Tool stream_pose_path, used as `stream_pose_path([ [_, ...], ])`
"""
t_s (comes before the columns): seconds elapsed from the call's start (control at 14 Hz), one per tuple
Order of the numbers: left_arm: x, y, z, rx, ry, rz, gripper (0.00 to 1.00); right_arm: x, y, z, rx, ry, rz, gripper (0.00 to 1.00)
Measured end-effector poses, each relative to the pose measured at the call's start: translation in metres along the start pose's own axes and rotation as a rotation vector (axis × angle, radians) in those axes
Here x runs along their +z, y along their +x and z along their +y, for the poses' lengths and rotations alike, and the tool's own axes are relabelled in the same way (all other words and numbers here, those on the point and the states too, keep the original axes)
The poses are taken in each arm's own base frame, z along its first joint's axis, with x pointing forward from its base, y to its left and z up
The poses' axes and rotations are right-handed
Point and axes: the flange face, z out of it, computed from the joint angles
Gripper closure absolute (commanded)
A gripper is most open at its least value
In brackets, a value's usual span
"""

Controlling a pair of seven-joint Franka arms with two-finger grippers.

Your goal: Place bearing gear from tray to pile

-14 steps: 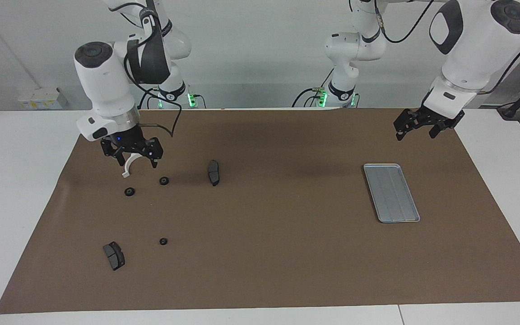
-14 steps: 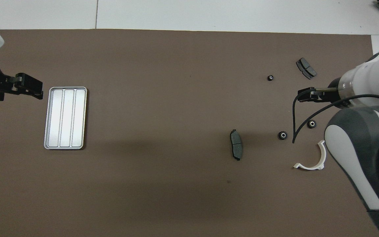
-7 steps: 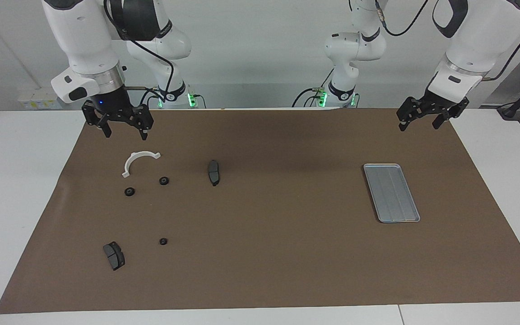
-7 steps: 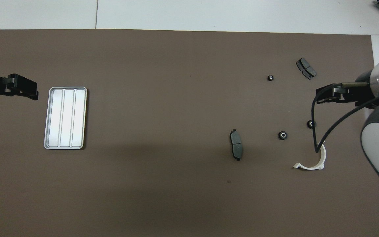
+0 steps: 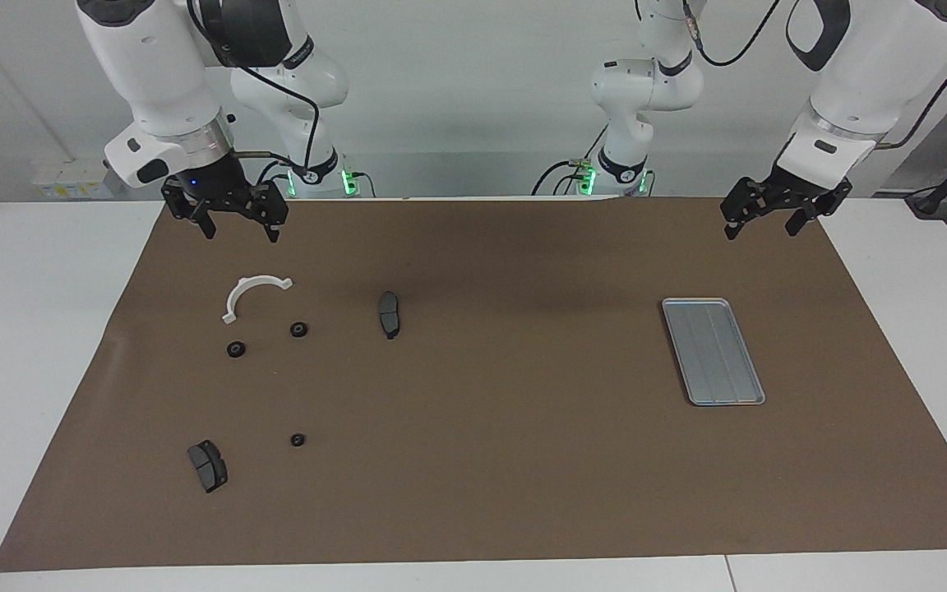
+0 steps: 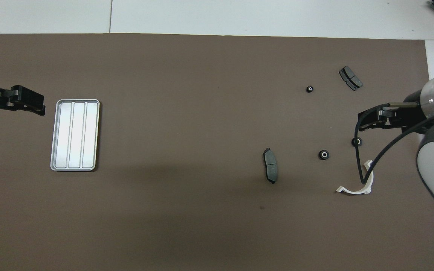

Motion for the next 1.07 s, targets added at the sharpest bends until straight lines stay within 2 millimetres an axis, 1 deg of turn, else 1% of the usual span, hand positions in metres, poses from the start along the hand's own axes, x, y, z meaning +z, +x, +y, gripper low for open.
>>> stream_pose_path([
  [0.21,0.0,0.0,0.002,0.003,0.0,-0.001,0.0,-0.001,0.0,0.017,-0.033,0.001,-0.007,0.0],
  [0.29,0.0,0.0,0.003,0.006,-0.001,0.002,0.0,-0.001,0.001,0.019,-0.034,0.002,-0.004,0.0],
  [0.43,-0.002,0.002,0.006,0.011,-0.003,0.027,0.0,-0.001,0.0,0.016,-0.039,0.002,-0.003,0.0],
  [0.64,-0.01,0.013,0.007,0.012,-0.01,0.128,0.0,-0.002,0.0,0.012,-0.046,0.002,0.0,0.0],
  [1.07,-0.005,0.016,0.008,0.012,-0.011,0.138,0.0,-0.002,0.0,0.011,-0.049,0.002,0.0,0.0],
])
